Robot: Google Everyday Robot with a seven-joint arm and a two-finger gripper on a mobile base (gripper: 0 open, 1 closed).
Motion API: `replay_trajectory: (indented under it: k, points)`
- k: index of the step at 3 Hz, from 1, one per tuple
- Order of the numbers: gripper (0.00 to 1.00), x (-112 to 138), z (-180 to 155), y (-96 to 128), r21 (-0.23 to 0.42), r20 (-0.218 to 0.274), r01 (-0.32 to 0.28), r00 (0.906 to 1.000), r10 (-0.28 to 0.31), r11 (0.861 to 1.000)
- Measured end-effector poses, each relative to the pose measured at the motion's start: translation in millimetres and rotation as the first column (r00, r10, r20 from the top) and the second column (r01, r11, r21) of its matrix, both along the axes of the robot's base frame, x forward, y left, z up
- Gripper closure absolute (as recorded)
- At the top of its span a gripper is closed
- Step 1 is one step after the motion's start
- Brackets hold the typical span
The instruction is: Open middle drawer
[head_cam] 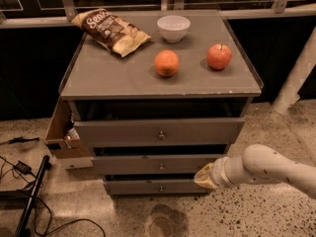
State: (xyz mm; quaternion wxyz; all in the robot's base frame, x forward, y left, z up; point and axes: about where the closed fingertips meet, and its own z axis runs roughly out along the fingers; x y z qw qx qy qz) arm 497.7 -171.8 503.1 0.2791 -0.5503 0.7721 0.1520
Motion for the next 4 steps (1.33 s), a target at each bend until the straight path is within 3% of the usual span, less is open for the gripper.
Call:
replay_trajectory:
  k: [1, 3, 4]
  points:
    - [0.6, -2.7, -2.4, -5.0, -0.005, 0.015, 0.001, 0.9999, -0.001, 1.0]
    - [0.14, 7.0, -17.5, -7.7, -0.035, 0.139, -0.019, 0.99, 0.024, 0.999]
    - [0.0, 17.6, -24.6, -5.8, -0.044, 0.172, -0.027, 0.9845, 0.034, 0.999]
